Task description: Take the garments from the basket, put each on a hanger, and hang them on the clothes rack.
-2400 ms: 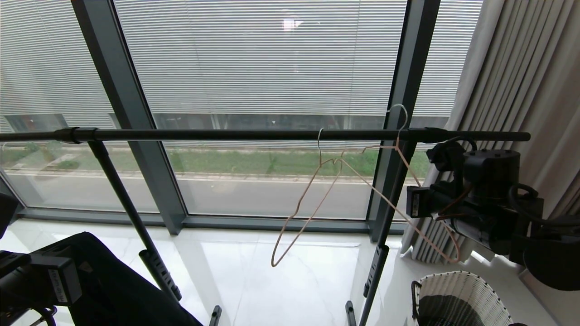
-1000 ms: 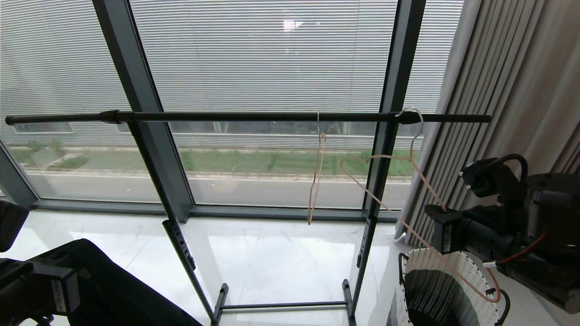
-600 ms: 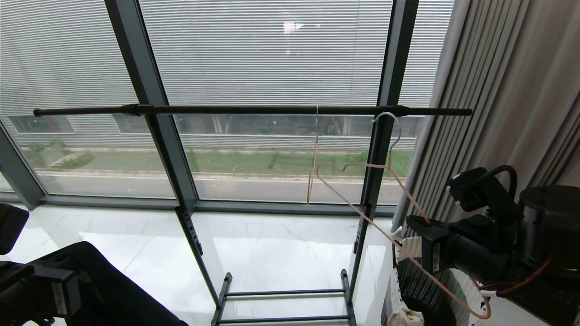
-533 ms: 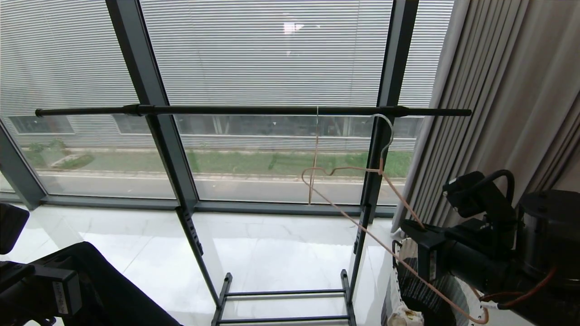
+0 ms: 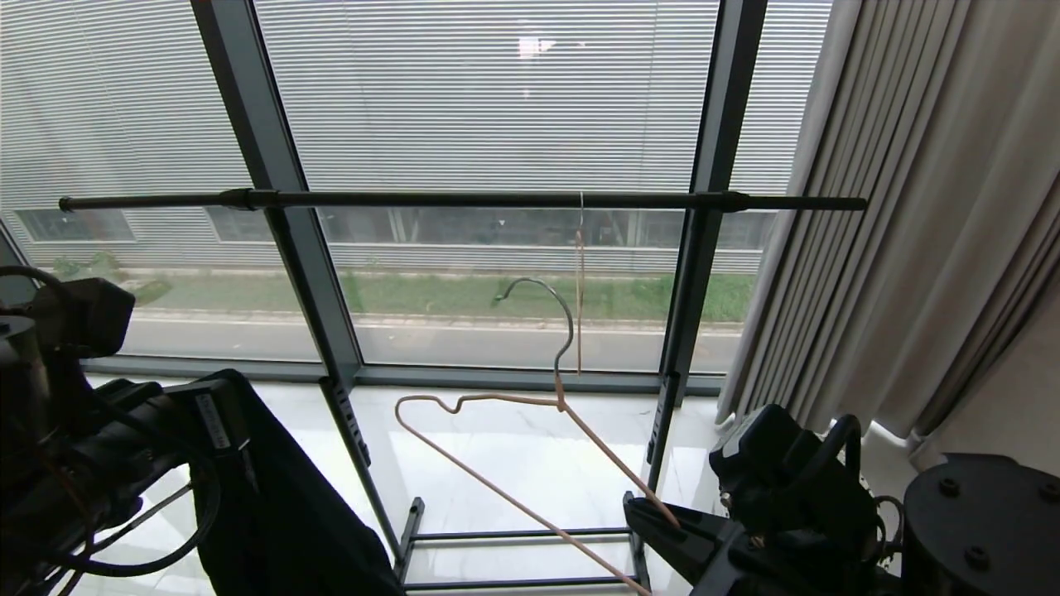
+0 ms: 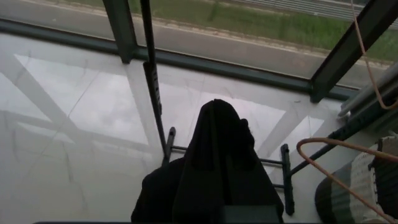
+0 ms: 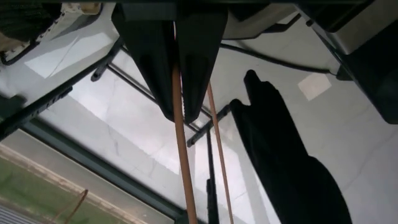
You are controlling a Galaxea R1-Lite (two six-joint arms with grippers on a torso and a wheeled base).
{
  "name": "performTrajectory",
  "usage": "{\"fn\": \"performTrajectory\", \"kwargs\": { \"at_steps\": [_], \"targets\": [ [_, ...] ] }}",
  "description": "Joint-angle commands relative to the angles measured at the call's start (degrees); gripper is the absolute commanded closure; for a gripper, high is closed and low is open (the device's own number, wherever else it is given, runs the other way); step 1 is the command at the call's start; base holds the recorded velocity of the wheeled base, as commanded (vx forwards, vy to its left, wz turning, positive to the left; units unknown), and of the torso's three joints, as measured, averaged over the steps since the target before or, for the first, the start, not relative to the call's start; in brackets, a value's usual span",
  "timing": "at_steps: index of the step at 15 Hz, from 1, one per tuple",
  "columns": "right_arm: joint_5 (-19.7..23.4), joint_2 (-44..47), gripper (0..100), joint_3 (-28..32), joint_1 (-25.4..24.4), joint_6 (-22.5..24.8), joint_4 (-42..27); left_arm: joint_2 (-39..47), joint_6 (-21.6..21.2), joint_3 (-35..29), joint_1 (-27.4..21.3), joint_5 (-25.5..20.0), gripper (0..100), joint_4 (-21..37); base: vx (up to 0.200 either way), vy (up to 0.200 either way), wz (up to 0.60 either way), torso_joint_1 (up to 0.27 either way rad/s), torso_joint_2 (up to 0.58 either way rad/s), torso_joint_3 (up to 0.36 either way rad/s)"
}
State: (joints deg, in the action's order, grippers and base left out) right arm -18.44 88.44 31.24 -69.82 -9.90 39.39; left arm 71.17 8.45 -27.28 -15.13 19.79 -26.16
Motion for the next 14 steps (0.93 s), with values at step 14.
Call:
{"fn": "performTrajectory", "kwargs": {
  "at_steps": [14],
  "targets": [
    [1.75, 1.21, 100, 3.82, -1.73, 0.58, 1.04, 17.34, -1.24, -7.70, -2.19, 2.10, 100, -8.47, 0.000, 0.000, 0.00, 0.000, 0.00, 0.000]
  ]
}}
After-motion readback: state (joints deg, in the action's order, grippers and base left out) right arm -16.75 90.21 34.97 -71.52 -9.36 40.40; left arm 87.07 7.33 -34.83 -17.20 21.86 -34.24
